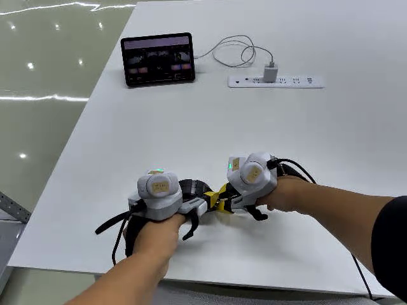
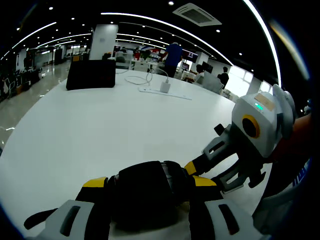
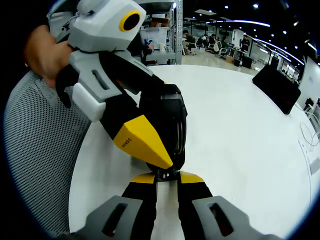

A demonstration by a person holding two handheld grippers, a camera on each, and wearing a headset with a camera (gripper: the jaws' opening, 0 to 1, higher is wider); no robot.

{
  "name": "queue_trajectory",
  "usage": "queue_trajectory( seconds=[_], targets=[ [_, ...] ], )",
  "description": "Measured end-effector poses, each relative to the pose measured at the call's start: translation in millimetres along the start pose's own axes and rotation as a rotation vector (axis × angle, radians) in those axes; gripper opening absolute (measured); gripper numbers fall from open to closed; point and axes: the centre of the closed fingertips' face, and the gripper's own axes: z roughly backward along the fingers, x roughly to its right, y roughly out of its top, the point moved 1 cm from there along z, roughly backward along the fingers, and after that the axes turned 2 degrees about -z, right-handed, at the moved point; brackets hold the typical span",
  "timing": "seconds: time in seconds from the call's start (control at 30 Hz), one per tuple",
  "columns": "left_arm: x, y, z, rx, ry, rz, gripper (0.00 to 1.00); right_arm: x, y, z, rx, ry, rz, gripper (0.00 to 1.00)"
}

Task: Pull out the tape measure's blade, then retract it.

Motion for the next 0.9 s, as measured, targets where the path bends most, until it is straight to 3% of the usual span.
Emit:
queue_trajectory(
  seconds=[0.9],
  targets=[
    [0.8,0.9,-0.3,0.014,0.008,-0.005,0.61,-0.2,-0.3,0.5,-0.007,-0.005,-0.007,0.12]
  ],
)
